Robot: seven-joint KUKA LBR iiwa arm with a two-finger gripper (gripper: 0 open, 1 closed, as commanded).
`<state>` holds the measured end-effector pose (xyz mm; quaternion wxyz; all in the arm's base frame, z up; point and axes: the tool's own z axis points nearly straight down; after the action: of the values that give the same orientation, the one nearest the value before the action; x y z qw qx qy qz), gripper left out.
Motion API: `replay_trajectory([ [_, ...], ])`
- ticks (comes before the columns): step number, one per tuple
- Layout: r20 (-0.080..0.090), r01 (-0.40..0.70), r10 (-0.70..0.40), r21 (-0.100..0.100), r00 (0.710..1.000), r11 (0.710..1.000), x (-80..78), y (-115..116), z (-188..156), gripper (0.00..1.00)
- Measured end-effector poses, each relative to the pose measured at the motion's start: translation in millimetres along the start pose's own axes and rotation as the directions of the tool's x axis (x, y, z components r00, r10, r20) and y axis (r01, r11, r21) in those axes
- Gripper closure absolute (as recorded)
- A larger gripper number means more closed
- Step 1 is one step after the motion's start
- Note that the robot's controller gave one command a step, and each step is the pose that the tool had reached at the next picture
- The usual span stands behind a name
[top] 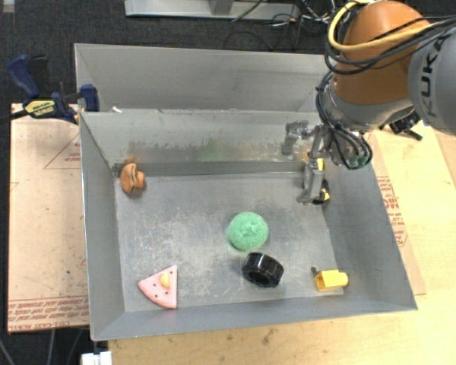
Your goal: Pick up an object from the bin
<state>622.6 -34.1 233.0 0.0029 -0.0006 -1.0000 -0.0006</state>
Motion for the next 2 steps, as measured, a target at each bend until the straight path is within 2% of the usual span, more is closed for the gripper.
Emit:
replay_trajectory([
  [1, 0.008, 0.001, -0.001, 0.001, 1.0, 1.0, -1.2, 0, -5, 0.0],
  [2, 0.012, 0.068, -0.068, 0.002, 0.998, 0.998, 16.4, 17, 52, 0.0],
])
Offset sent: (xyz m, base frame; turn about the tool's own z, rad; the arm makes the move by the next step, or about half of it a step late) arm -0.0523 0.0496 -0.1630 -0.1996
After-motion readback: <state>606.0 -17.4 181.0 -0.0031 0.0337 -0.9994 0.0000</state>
